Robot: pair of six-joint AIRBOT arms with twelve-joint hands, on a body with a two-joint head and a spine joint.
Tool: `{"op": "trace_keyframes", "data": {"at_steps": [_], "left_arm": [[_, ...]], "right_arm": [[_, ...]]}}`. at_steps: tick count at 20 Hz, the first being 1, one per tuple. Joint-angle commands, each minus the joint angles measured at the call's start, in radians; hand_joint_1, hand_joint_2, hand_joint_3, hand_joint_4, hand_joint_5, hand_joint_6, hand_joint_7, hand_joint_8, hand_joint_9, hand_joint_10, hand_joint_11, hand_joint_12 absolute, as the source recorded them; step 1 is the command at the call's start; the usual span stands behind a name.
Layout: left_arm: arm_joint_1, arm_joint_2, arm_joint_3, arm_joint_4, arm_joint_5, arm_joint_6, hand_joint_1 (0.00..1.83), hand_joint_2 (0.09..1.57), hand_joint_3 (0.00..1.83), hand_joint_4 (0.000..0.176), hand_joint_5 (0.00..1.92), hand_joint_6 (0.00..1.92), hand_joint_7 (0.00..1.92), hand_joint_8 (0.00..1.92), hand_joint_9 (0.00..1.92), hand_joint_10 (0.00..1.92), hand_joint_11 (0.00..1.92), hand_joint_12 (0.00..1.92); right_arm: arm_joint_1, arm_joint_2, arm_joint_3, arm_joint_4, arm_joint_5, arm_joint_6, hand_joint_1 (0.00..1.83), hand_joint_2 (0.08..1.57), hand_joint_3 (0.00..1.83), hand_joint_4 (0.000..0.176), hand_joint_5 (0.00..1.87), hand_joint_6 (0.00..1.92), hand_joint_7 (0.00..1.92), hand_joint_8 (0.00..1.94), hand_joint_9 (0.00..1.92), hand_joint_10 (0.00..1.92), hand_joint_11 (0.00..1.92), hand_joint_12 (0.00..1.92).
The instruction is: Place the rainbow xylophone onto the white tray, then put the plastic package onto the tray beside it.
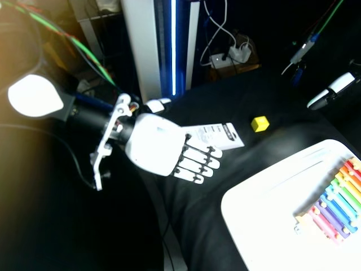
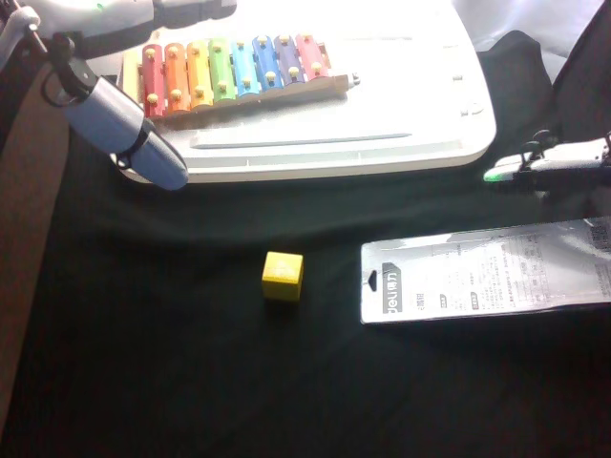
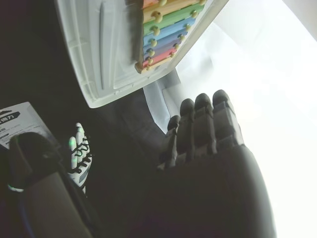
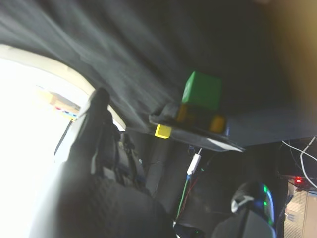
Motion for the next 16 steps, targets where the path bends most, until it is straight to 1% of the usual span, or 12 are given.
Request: {"op": "trace_keyframes", "data": {"at_steps": [1, 2, 3, 4, 5, 8, 9, 10, 11, 13, 16], "left_arm": [[-0.007, 0.005, -0.002, -0.023, -0.064, 0.001, 0.74, 0.64, 0.0, 0.014, 0.0, 0.0, 0.17, 0.01, 0.12, 0.01, 0.05, 0.02], [-0.007, 0.005, -0.003, -0.023, -0.064, 0.001, 0.76, 0.63, 0.0, 0.019, 0.0, 0.0, 0.18, 0.01, 0.12, 0.01, 0.03, 0.01], [-0.006, 0.005, -0.003, -0.024, -0.064, 0.001, 0.77, 0.63, 0.0, 0.012, 0.0, 0.0, 0.18, 0.01, 0.11, 0.0, 0.03, 0.01], [-0.005, 0.005, -0.003, -0.024, -0.064, 0.001, 0.77, 0.64, 0.0, 0.0, 0.0, 0.0, 0.17, 0.01, 0.12, 0.01, 0.04, 0.02], [-0.004, 0.005, -0.003, -0.025, -0.064, 0.001, 0.8, 0.64, 0.0, 0.0, 0.0, 0.0, 0.17, 0.0, 0.11, 0.0, 0.03, 0.01], [-0.002, 0.005, -0.003, -0.027, -0.064, 0.001, 0.78, 0.63, 0.0, 0.0, 0.0, 0.0, 0.15, 0.0, 0.09, 0.0, 0.02, 0.01], [-0.001, 0.005, -0.003, -0.027, -0.064, 0.001, 0.77, 0.63, 0.0, 0.005, 0.0, 0.0, 0.15, 0.0, 0.1, 0.0, 0.02, 0.01], [0.0, 0.005, -0.003, -0.027, -0.063, 0.001, 0.76, 0.63, 0.0, 0.0, 0.0, 0.0, 0.15, 0.0, 0.1, 0.0, 0.01, 0.01], [0.0, 0.005, -0.004, -0.026, -0.062, 0.002, 0.77, 0.64, 0.0, 0.0, 0.0, 0.0, 0.12, 0.0, 0.08, 0.0, 0.0, 0.0], [0.0, 0.005, -0.004, -0.026, -0.062, 0.002, 0.75, 0.64, 0.0, 0.0, 0.0, 0.0, 0.09, 0.0, 0.05, 0.0, 0.0, 0.0], [0.0, 0.005, -0.004, -0.026, -0.062, 0.002, 0.76, 0.64, 0.0, 0.0, 0.0, 0.0, 0.11, 0.01, 0.06, 0.0, 0.01, 0.0]], "right_arm": [[0.013, -0.001, 0.003, 0.051, 0.039, 0.008, 0.54, 0.58, 0.0, 0.0, 0.0, 0.0, 0.0, 0.0, 0.07, 0.0, 0.13, 0.07], [0.013, -0.002, 0.003, 0.048, 0.038, 0.008, 0.53, 0.57, 0.0, 0.0, 0.0, 0.0, 0.0, 0.0, 0.02, 0.0, 0.08, 0.05], [0.013, -0.004, 0.004, 0.045, 0.036, 0.008, 0.54, 0.57, 0.0, 0.0, 0.0, 0.0, 0.0, 0.0, 0.02, 0.0, 0.08, 0.05], [0.013, -0.006, 0.004, 0.043, 0.036, 0.008, 0.56, 0.56, 0.0, 0.0, 0.0, 0.0, 0.0, 0.0, 0.05, 0.02, 0.15, 0.08], [0.013, -0.006, 0.004, 0.04, 0.035, 0.008, 0.58, 0.57, 0.0, 0.0, 0.0, 0.0, 0.0, 0.0, 0.03, 0.0, 0.09, 0.05], [0.013, -0.01, 0.004, 0.031, 0.035, 0.008, 0.53, 0.54, 0.0, 0.0, 0.02, 0.01, 0.02, 0.01, 0.04, 0.01, 0.09, 0.05], [0.013, -0.013, 0.004, 0.023, 0.034, 0.008, 0.52, 0.54, 0.0, 0.0, 0.02, 0.0, 0.02, 0.0, 0.02, 0.0, 0.04, 0.03], [0.013, -0.017, 0.004, 0.007, 0.031, 0.017, 0.53, 0.54, 0.0, 0.0, 0.02, 0.01, 0.03, 0.01, 0.02, 0.0, 0.02, 0.02], [0.013, -0.019, 0.004, -0.006, 0.029, 0.026, 0.55, 0.54, 0.0, 0.0, 0.02, 0.0, 0.03, 0.01, 0.01, 0.0, 0.0, 0.0], [0.013, -0.025, 0.006, -0.028, 0.025, 0.043, 0.55, 0.54, 0.0, 0.0, 0.03, 0.0, 0.03, 0.01, 0.01, 0.0, 0.02, 0.01], [0.013, -0.035, 0.011, -0.051, 0.021, 0.059, 0.6, 0.55, 0.0, 0.0, 0.05, 0.01, 0.06, 0.01, 0.06, 0.02, 0.08, 0.03]]}}
